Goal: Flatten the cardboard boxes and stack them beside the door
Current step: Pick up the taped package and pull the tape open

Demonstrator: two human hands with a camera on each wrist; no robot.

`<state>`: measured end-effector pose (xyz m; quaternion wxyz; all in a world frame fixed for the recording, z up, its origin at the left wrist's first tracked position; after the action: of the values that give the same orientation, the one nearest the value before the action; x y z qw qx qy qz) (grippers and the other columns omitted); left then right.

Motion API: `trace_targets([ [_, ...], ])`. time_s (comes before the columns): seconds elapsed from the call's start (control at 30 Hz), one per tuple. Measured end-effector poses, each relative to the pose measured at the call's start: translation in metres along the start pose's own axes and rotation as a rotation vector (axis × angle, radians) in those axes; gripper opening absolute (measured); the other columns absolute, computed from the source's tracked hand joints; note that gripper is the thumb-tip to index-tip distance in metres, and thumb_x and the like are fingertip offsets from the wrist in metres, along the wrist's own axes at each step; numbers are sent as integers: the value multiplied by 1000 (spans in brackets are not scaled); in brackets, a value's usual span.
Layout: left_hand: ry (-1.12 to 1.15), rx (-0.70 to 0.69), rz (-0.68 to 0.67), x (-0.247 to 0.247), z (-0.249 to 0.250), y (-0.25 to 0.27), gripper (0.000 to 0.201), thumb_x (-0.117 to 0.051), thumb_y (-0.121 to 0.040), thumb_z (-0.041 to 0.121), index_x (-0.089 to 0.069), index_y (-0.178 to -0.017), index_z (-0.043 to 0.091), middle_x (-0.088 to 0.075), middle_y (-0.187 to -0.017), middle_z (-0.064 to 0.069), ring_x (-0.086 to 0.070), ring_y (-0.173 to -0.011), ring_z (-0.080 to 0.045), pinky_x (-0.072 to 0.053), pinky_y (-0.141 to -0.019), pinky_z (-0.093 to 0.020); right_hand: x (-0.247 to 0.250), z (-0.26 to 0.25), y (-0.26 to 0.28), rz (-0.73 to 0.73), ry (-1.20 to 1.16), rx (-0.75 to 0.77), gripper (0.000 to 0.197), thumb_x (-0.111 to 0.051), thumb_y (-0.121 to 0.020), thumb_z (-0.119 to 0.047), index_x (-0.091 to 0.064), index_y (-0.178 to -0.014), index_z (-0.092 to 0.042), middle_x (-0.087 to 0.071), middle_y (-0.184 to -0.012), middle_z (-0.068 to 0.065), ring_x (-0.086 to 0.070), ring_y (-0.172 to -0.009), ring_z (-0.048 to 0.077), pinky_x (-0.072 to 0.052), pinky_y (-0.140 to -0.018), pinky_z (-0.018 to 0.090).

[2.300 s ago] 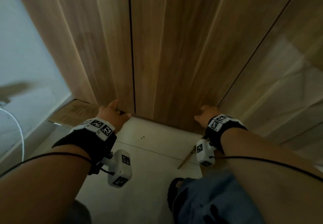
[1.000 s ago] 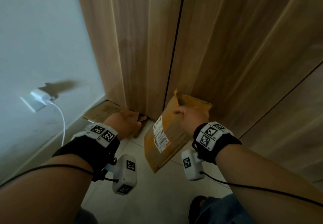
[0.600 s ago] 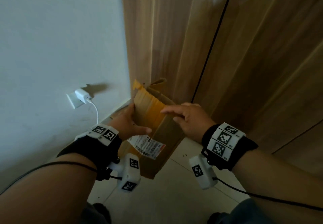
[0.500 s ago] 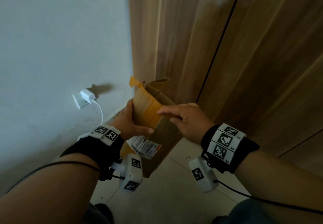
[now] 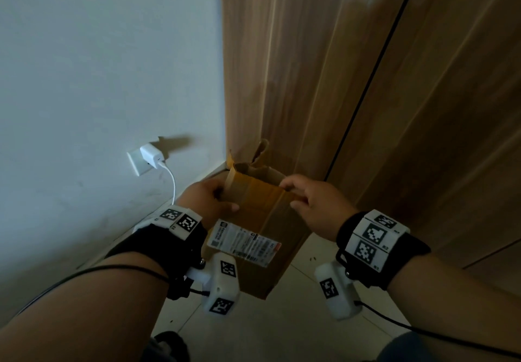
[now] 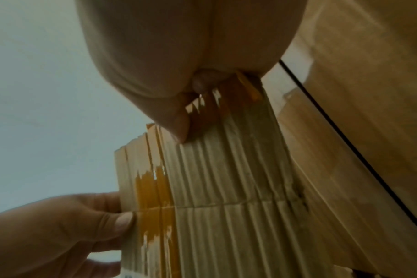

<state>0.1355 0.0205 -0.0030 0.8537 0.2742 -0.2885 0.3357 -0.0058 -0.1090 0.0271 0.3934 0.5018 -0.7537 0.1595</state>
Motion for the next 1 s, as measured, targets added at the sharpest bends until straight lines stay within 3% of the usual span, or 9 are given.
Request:
trace_targets([
  [0.13,5,-47,63,2,11,-3,11,-70,-78,22,-64,-87,25,-59,-79,8,-56,-79,-13,-40,-73,-25,8,7,-1,-11,-83,-3,23,-57,-89,-26,-55,-112,-31,-67,-113,-4,-63,-104,12,-53,-92,38],
  [0.23,27,-87,84,2,15,-4,28,-69,-79,19,-50,-64,34,-53,-71,14,-49,-65,-2,-38,-63,-22,18,8,-1,96,-132,-1,21,-46,-94,-33,-55,-110,-24,-66,-103,3,-62,-96,20,-53,-87,40],
  [0.3,60,-110,95,3,16,-4,29,-68,-80,19,-50,-64,34,-54,-70,15,-49,-64,2,-35,-55,-17,29,8,-3,221,-131,3,19,-43,-95,-29,-53,-108,-21,-62,-98,4,-59,-90,23,-51,-81,38],
  [0.4,107,-132,97,5,19,-1,19,-65,-83,19,-55,-74,32,-55,-70,17,-50,-64,3,-33,-52,-13,36,4,-5,318,-90,-12,31,-53,-90,-32,-47,-118,-22,-46,-104,-6,-51,-84,8,-46,-78,28],
  [0.5,128,-122,127,9,19,-1,10,-65,-83,20,-58,-82,27,-55,-72,15,-52,-66,-1,-33,-54,-14,28,-4,-8,224,-3,-10,54,-53,-86,-46,-39,-134,-25,-36,-115,-12,-48,-100,7,-47,-88,30],
  [0.57,133,-102,141,10,17,-2,10,-66,-82,20,-59,-81,27,-57,-74,12,-56,-71,-8,-38,-59,-18,23,-5,-9,158,-38,-27,51,-45,-91,-47,-41,-136,-23,-45,-119,-7,-48,-108,11,-43,-92,30],
  [0.67,84,-100,109,8,17,0,15,-68,-80,19,-58,-74,30,-59,-74,12,-58,-73,-10,-42,-66,-23,24,6,-14,155,-169,-121,41,-39,-96,-40,-51,-130,-20,-57,-126,1,-52,-114,17,-40,-93,28],
  [0.8,0,-159,79,-1,28,2,31,-71,-77,17,-51,-62,36,-57,-71,15,-56,-68,-5,-46,-63,-21,25,16,-18,122,-3,-151,35,-59,-89,-29,-61,-122,-18,-63,-119,-1,-58,-108,16,-44,-90,27],
  [1.0,26,-140,62,-6,27,-1,27,-72,-74,17,-52,-63,31,-61,-76,11,-59,-75,-12,-49,-76,-30,23,9,-19,146,18,-50,18,-58,-88,-17,-72,-99,-20,-63,-89,-5,-60,-91,17,-46,-80,29],
])
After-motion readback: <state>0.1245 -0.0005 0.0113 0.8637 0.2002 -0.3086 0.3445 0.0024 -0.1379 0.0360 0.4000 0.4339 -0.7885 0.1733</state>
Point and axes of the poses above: each hand's wrist, its own y-axis away from the middle knuckle, its own x-axis out of the back of the hand, z = x × y, the point moved 8 cm from there along -y, towards the middle knuckle
